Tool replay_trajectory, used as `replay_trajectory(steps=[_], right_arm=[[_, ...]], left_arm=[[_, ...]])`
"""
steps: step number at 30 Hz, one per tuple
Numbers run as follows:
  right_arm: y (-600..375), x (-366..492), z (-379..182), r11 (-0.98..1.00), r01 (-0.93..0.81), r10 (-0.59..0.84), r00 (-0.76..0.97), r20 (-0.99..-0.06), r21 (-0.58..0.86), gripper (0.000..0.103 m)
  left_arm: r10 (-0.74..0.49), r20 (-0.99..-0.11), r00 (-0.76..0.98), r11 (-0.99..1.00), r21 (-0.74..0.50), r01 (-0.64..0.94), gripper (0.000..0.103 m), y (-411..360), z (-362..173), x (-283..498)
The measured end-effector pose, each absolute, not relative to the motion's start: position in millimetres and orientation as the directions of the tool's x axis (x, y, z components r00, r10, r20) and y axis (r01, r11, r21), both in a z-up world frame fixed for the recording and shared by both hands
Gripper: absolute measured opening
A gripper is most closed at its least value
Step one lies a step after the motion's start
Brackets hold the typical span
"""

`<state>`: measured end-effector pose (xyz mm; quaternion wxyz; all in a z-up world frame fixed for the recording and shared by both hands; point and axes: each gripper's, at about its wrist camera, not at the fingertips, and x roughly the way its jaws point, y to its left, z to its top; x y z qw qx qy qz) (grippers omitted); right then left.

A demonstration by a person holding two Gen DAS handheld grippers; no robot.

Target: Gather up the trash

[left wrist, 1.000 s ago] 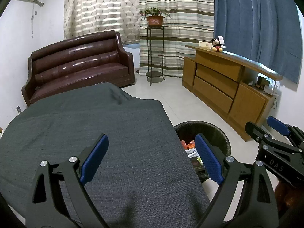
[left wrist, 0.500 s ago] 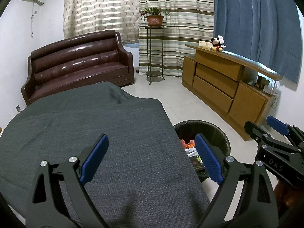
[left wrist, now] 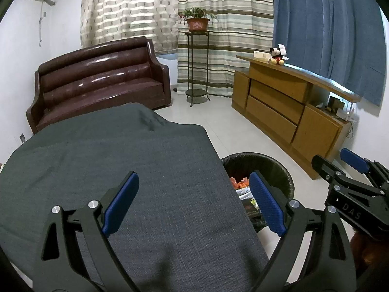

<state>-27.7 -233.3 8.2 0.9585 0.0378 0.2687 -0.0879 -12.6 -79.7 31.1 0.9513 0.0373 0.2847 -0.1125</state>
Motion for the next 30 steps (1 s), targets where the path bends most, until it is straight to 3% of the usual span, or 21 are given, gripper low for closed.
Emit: replay_trajectory(steps=[30], right_arm=[[-232.6,-26.9,9.8,0.982,0.188,-0.148,0.840,-0.523,0.024,0.071]], left_arm=[[-0.184,-0.549,0.815,0.974,0.008,0.225,0.090,-81.3,29.6,-17.2]])
